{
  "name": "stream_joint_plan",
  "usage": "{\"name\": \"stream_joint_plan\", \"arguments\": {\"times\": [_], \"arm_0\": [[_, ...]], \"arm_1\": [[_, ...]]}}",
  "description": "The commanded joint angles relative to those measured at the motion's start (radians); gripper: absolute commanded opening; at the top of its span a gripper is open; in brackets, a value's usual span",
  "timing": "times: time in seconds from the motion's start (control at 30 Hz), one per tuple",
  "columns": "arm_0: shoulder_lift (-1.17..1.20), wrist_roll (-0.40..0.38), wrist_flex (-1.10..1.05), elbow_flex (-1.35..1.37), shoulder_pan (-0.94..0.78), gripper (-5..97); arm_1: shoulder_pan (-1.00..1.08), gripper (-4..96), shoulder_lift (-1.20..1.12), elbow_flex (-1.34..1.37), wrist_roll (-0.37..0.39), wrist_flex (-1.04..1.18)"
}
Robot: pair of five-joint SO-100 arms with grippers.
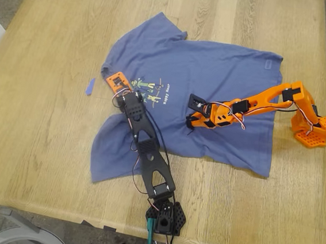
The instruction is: Fold a T-shirt
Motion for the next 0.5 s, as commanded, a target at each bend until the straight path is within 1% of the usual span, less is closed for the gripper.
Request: {"name": "stream_joint_plan", "arguments": {"times": [0.0,0.3,0.47], "arm_0": [[0.245,-0.005,0.011,-0.04,0.037,0],[0.353,-0.006,0.018,-0.04,0.092,0],[0.393,-0.003,0.034,-0.038,0.16,0]], "arm_1": [[0.021,0.0,0.028,-0.011,-0.008,0.008],[0.153,0.0,0.201,0.163,-0.008,-0.031],[0.219,-0.1,0.268,0.224,-0.008,-0.055]]}}
